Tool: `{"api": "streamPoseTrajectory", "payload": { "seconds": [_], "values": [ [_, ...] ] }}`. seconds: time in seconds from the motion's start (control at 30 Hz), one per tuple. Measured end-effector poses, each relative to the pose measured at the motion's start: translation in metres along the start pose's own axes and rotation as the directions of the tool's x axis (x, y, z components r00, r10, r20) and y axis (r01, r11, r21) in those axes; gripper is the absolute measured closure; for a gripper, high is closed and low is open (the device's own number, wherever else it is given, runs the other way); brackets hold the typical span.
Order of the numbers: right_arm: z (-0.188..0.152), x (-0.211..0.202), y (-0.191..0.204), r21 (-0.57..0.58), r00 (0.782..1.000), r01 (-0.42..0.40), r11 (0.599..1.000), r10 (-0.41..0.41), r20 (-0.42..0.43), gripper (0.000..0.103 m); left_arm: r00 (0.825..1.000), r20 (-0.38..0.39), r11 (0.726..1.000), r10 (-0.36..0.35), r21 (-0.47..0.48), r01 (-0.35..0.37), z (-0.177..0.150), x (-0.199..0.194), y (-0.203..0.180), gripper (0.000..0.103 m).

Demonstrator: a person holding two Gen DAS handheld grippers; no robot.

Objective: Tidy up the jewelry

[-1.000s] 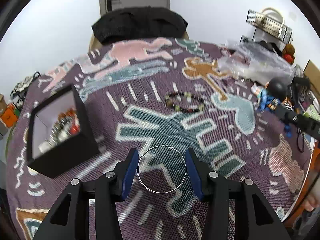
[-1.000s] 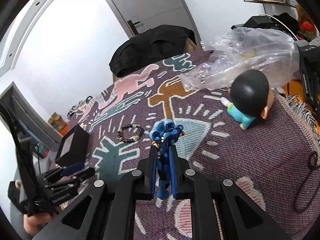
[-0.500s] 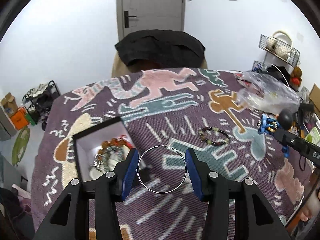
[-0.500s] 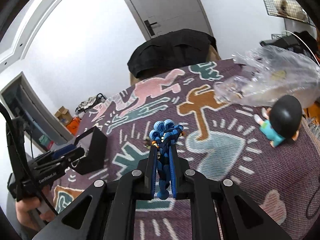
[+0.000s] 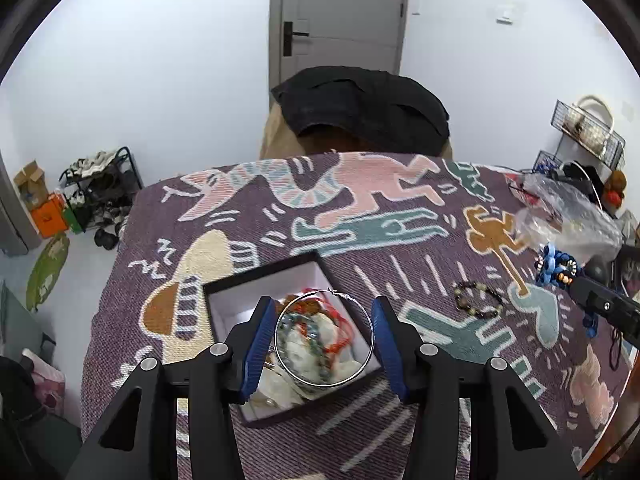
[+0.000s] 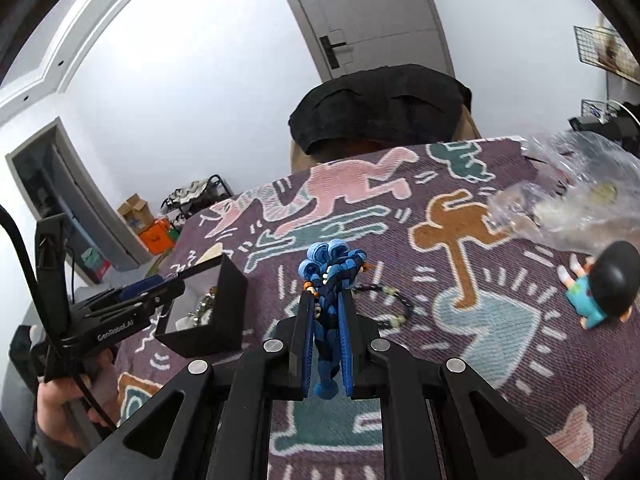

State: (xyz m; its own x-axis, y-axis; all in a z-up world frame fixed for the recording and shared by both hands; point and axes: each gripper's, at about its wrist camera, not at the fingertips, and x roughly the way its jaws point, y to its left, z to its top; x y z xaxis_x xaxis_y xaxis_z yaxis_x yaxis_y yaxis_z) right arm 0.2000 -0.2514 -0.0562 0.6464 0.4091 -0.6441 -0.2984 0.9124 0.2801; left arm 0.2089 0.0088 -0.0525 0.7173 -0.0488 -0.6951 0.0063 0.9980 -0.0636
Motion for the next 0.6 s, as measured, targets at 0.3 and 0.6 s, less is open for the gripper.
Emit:
{"api": "streamPoseTrajectory", "payload": {
  "seconds": [0.3,0.6],
  "values": [
    [0.014,0.026,0.043,-0.066,0.999,-0.030,0.997,0.028,-0.027,0.091,1.000,-0.017,0.997,0.002,-0.076,-0.004,0.003,0.006,0.036,0.027],
    [0.022,0.054,0.090,-0.122,0.995,-0.090,0.988,0.082,-0.064,0.091,0.999,0.045,0.983,0.012,-0.184,-0.004,-0.003,-0.017,0.088,0.019]
  ]
}}
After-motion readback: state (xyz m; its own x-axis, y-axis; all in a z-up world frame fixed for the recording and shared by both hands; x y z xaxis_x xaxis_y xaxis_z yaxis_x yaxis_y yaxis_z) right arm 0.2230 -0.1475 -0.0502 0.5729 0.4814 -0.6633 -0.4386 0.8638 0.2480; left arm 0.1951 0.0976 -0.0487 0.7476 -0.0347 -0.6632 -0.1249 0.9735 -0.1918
